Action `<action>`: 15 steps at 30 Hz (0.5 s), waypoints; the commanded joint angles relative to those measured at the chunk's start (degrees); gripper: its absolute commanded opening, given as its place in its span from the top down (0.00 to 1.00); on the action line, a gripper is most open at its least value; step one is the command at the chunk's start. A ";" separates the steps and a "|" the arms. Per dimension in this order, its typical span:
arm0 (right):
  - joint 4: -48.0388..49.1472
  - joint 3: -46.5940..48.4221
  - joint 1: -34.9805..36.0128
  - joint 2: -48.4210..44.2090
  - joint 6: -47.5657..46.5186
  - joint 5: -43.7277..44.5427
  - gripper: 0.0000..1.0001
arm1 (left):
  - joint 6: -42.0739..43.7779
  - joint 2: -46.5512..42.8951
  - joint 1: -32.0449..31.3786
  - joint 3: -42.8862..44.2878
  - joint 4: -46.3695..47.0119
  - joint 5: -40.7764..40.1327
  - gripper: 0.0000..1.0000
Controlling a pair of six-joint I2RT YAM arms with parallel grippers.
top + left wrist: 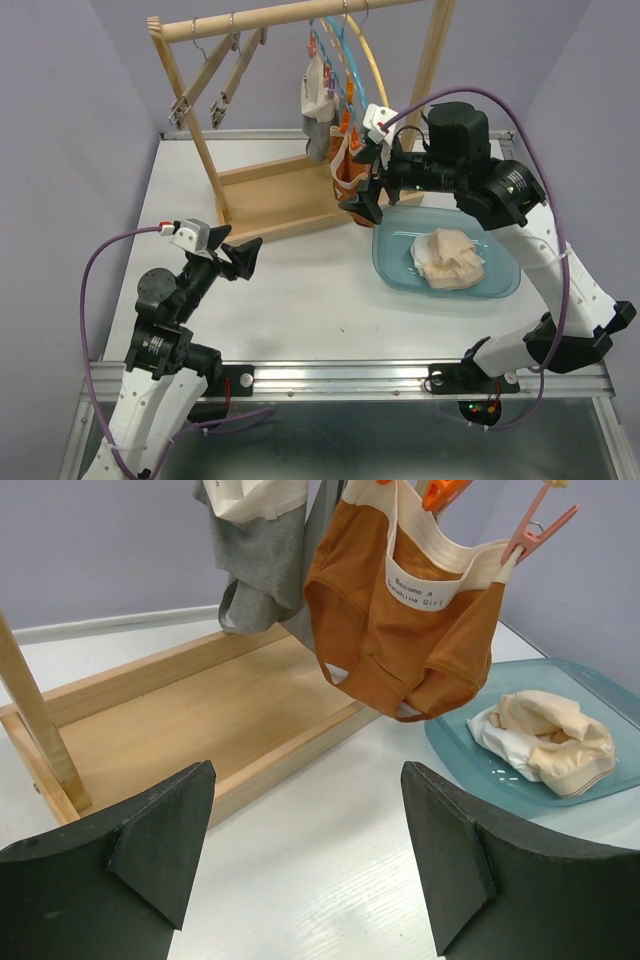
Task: Remove the underwear clipped to the hanger
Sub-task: Pick up the hanger from the clothesline.
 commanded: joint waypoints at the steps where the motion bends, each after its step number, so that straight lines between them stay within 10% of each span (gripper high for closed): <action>1: 2.35 6.97 -0.04 -0.57 2.55 6.71 0.00 | 0.01 0.34 0.30 -0.28 2.75 -0.18 0.14; 15: 16.23 6.02 -0.04 1.63 13.62 29.29 0.00 | -0.07 -0.10 0.39 -0.28 2.66 -0.09 0.14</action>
